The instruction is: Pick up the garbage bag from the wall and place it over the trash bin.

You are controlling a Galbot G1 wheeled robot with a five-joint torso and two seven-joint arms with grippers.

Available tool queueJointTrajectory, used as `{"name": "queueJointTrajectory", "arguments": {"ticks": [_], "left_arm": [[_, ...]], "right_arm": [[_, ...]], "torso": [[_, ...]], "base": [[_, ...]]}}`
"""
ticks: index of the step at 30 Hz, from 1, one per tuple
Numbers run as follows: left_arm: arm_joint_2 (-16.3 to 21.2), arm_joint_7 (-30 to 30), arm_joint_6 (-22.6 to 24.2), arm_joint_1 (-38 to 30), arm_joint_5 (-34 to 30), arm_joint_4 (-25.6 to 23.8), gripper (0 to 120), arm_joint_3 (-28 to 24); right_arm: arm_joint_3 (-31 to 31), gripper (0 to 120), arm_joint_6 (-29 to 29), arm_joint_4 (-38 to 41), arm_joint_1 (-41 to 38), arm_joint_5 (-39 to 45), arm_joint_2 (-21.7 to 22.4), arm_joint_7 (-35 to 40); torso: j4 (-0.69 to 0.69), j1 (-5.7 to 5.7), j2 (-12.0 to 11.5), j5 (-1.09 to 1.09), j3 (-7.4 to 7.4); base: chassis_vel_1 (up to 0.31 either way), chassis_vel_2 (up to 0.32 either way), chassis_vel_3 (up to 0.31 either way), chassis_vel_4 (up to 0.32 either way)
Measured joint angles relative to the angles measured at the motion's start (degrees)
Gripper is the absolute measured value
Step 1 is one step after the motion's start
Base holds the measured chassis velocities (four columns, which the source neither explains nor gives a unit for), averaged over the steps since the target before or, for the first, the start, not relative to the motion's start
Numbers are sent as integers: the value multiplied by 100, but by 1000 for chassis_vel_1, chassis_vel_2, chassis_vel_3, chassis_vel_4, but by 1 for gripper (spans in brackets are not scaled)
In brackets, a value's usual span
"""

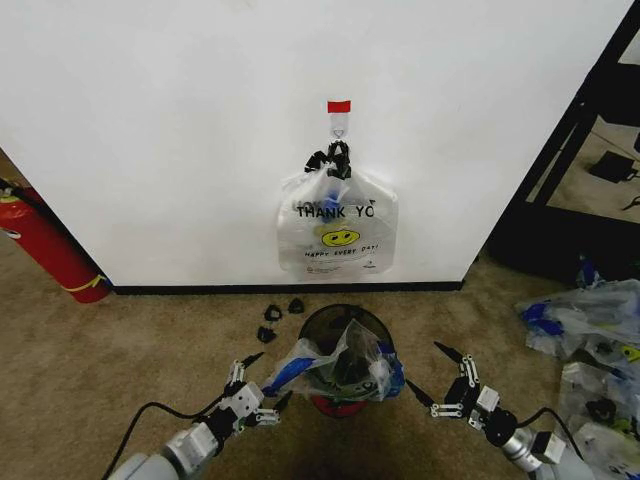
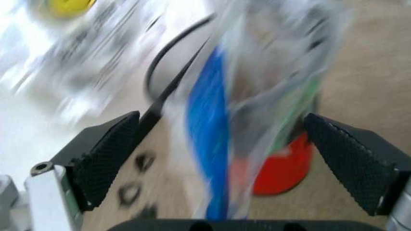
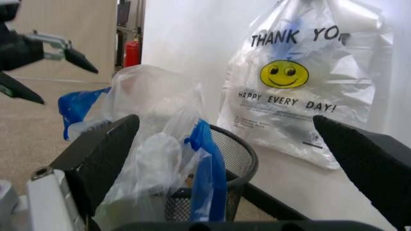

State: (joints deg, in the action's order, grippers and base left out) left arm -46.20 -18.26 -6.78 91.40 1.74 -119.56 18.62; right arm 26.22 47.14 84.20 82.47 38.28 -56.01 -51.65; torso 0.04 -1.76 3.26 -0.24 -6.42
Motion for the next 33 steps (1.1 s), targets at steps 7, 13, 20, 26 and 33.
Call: {"name": "queueJointTrajectory", "arguments": {"ticks": [7,13,20,26,33], "left_arm": [[103,-70,472,-707,-1362,-449,100,-106],[276,1126,1741,-1608,-3185,-738,100,-505],[-351,2732,3952,-4915,-4536,1023,100,-3144],[-926,3003,4892,-5811,-4970,1631,100,-3823],[-1264,3079,4977,-6308,-4946,2257,99,-4294]], "right_arm": [[-3,100,0,114,-58,27,-4,303],[-87,100,-196,534,-313,-32,32,551],[169,100,-161,960,-32,-487,26,680],[186,100,-129,1018,54,-684,-77,835],[183,100,-109,1062,96,-779,-127,861]], "torso": [[4,0,0,0,0],[-8,0,0,2,0],[1,-1,0,1,-2],[1,-1,0,1,-1],[1,0,0,2,-1]], "base": [[0,0,0,0],[0,0,0,0],[0,0,0,0],[0,0,0,0],[0,0,0,0]]}}
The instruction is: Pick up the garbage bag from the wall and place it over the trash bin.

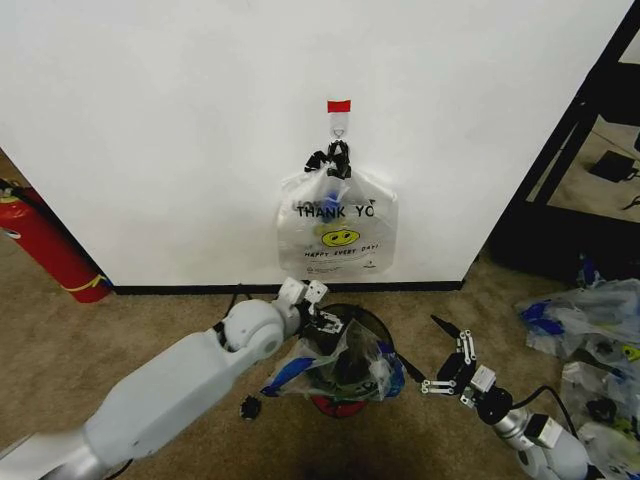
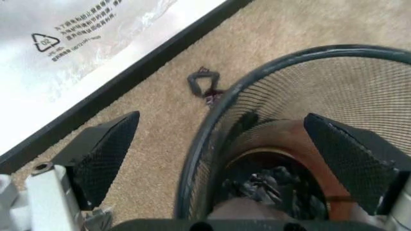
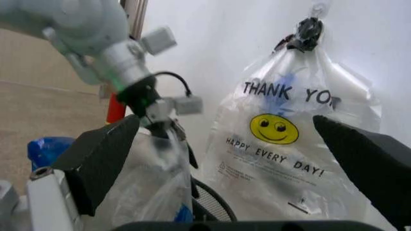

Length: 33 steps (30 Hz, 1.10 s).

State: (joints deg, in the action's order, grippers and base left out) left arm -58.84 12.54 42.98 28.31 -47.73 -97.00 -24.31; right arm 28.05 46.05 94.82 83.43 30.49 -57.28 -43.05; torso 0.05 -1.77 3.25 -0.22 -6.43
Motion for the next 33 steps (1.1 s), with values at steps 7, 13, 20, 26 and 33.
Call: {"name": "queueJointTrajectory", "arguments": {"ticks": [7,13,20,26,33], "left_arm": [[-277,150,-33,-217,-21,410,77,-215],[-317,348,-49,-286,-149,419,61,-261],[-356,643,-64,-342,-327,499,33,-331],[-223,727,-80,-158,-463,283,7,-251],[31,1330,-79,509,-1129,-431,4,560]], "right_arm": [[1,100,38,17,29,-5,30,15],[2,100,72,17,43,-4,30,18],[12,100,107,18,83,-4,7,18],[37,100,111,83,136,-12,-11,18],[-23,100,112,50,78,-29,-10,137]], "torso": [[0,0,0,-1,0],[0,0,0,-1,0],[1,0,0,-1,0],[1,0,0,-2,1],[1,0,0,-3,0]], "base": [[0,0,0,0],[0,0,0,0],[0,0,0,0],[0,0,0,0],[0,0,0,0]]}}
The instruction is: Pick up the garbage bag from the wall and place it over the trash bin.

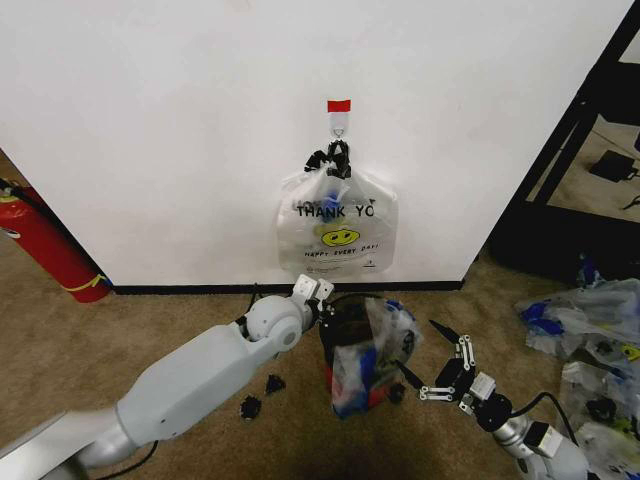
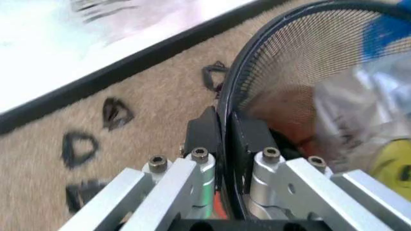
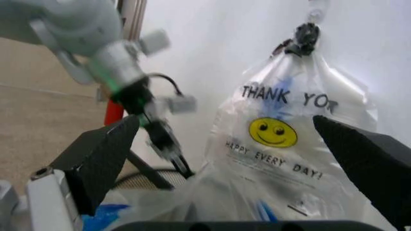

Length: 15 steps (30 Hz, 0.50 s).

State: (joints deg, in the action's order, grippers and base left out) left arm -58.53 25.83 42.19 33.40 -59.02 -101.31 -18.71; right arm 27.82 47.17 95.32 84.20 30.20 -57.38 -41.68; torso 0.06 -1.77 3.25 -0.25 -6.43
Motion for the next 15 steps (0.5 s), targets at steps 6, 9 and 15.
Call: {"name": "queueJointTrajectory", "arguments": {"ticks": [6,9,15], "left_arm": [[6,274,0,867,-339,-548,4,1174],[-311,578,-1,1859,-639,-971,4,2174],[-867,609,-2,2650,-222,-1214,4,2746]], "right_arm": [[-36,100,-71,-87,-71,69,65,79],[-133,100,-317,-226,-134,79,158,456],[-253,100,-789,-92,-96,80,250,1163]], "torso": [[-2,0,0,3,0],[0,1,1,2,1],[1,1,1,2,1]], "base": [[0,0,0,0],[0,0,0,0],[0,0,0,0]]}}
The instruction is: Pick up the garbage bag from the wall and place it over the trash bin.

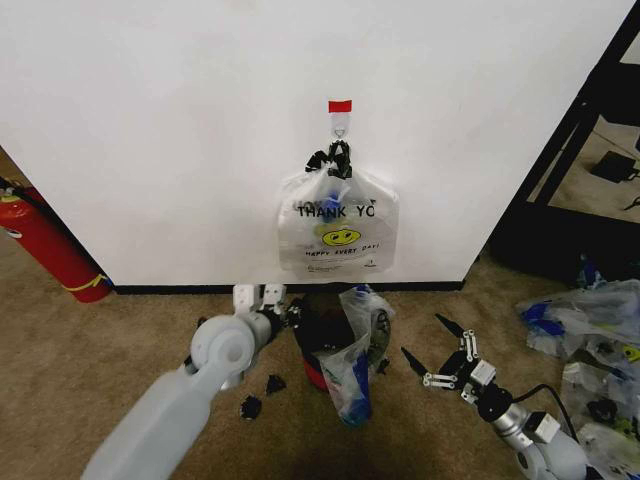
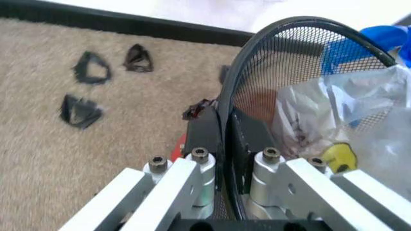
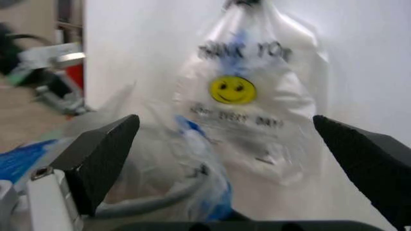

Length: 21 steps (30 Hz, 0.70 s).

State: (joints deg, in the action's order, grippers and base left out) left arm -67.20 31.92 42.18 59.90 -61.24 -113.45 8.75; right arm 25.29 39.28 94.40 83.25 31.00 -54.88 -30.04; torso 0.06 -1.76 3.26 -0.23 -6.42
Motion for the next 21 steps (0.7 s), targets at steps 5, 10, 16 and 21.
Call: {"name": "queueJointTrajectory", "arguments": {"ticks": [5,10,16,21], "left_arm": [[-287,-36,-1,250,493,11,4,8],[-492,-133,-97,381,767,80,4,12],[-555,-303,-154,285,854,127,4,-168],[-538,-586,-242,190,989,80,4,-298]], "right_arm": [[-137,100,-620,462,235,-43,91,822],[-374,100,-2185,1105,437,-31,421,1631],[-756,100,-4034,1615,233,401,713,2732],[-938,100,-5291,1653,-229,1145,699,3315]], "torso": [[1,0,0,1,0],[1,0,0,0,0],[0,0,0,-1,0],[-4,-1,0,-2,-1]], "base": [[0,0,0,0],[0,0,0,0],[0,0,0,0],[0,0,0,0]]}}
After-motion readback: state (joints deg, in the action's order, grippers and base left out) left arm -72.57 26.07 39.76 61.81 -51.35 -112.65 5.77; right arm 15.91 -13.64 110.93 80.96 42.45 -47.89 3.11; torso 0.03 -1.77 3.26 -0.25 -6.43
